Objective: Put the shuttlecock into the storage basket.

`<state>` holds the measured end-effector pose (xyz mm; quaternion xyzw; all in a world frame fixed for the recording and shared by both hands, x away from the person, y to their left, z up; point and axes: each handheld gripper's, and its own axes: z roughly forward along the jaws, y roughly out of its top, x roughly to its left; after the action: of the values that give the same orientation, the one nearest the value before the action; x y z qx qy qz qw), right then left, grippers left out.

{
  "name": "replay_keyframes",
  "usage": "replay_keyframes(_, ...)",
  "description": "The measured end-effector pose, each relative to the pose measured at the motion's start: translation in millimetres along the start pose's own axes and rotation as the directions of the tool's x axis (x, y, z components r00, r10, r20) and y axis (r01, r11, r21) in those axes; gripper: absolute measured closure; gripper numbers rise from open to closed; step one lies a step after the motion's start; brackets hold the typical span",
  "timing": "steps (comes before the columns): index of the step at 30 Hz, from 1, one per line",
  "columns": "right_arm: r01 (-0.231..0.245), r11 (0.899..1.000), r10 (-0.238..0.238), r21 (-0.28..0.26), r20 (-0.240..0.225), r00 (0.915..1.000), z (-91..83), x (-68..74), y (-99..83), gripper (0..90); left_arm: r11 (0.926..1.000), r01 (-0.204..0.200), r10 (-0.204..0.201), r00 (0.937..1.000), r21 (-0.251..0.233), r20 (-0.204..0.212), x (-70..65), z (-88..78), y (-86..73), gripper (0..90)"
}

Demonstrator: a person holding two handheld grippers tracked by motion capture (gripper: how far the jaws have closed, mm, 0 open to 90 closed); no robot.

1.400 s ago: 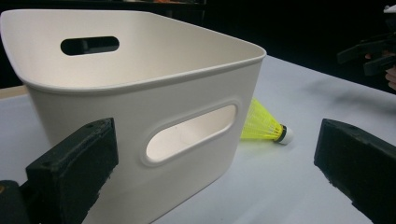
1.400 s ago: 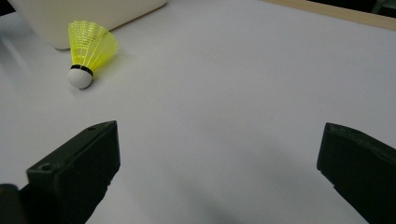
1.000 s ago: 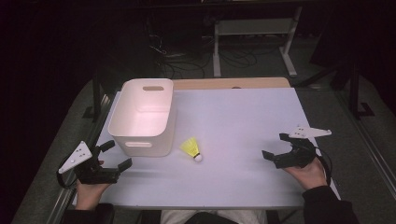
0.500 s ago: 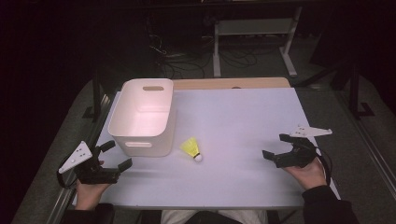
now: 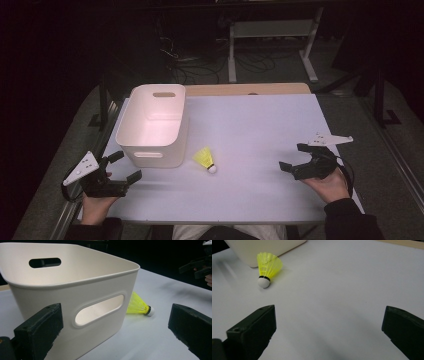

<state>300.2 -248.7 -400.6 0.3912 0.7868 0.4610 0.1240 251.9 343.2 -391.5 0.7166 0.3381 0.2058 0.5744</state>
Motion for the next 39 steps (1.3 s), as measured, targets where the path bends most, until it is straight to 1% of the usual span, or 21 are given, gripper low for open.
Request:
replay_keyframes(6,0.007,1.0,-0.007,0.001,-0.008,0.9999,-1.6,1.6,4.0,0.0,1.0,-0.002,0.002,1.0,0.003,0.001,0.0,-0.3,-0.1,0.0)
replay_keyframes(11,0.018,1.0,-0.018,0.001,-0.015,0.9997,-3.4,4.8,11.9,0.0,1.0,-0.001,0.001,1.0,0.002,0.001,-0.1,-0.5,-0.2,0.0)
replay_keyframes(16,0.028,1.0,-0.027,0.014,-0.022,0.9994,-3.1,5.6,19.0,0.0,1.0,-0.001,0.001,1.0,0.0,0.001,-0.1,-0.5,-0.2,0.0)
replay_keyframes(21,0.049,0.999,-0.048,0.016,-0.028,0.9984,-2.1,9.1,29.1,0.0,1.0,0.0,0.0,1.0,-0.001,0.001,0.0,-0.6,-0.1,0.0)
replay_keyframes(24,0.072,0.997,-0.071,0.022,-0.031,0.997,-1.2,12.1,38.8,0.0,1.0,0.001,-0.001,1.0,-0.002,0.001,-0.2,-0.7,-0.2,0.0)
replay_keyframes(25,0.072,0.997,-0.071,0.022,-0.031,0.997,-1.2,12.1,38.8,0.0,1.0,0.0,0.0,1.0,-0.004,0.001,-0.2,-0.8,-0.2,0.0)
replay_keyframes(30,0.095,0.995,-0.094,0.024,-0.036,0.9949,-0.8,16.7,51.7,0.0,1.0,-0.001,0.001,1.0,-0.007,-0.001,0.1,-1.0,-0.1,0.0)
replay_keyframes(34,0.124,0.992,-0.122,0.035,-0.047,0.9914,1.4,22.0,63.4,0.0,1.0,-0.001,0.001,1.0,-0.005,-0.001,0.2,-0.8,0.0,0.0)
replay_keyframes(39,0.141,0.989,-0.139,0.04,-0.056,0.9888,4.6,25.8,71.9,0.0,1.0,-0.001,0.001,1.0,-0.004,-0.001,0.3,-0.6,0.0,0.0)
